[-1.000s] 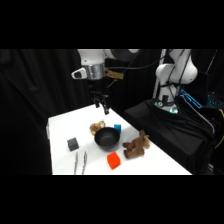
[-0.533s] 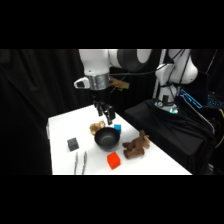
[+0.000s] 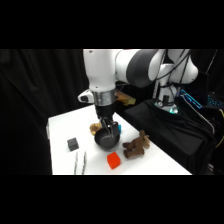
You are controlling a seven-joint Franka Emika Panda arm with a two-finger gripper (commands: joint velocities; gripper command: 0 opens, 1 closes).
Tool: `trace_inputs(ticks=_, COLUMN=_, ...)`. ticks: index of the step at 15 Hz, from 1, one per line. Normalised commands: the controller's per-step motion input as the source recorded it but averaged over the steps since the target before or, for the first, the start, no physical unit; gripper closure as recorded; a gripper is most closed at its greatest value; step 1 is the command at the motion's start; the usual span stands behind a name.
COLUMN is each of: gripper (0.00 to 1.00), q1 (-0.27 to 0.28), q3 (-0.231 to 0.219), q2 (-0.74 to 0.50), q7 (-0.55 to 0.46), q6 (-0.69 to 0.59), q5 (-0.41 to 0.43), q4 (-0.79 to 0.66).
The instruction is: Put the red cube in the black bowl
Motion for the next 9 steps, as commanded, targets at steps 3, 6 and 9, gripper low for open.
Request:
trace_inputs(ticks=3, gripper=0.00, q1=0.081, q3=0.017, q2=0.08, q7=0.24, q6=0.26, q5=-0.054, q4=-0.07)
trace_inputs(ticks=6, gripper=0.00, q1=0.075, q3=0.019, q2=0.07, q7=0.20, q6=0.28, q5=-0.041, q4=-0.10)
trace_inputs(ticks=9, gripper=0.00, q1=0.065, q3=0.007, q2=0.08, q7=0.16, q6=0.32, q5=-0.049, q4=-0.10)
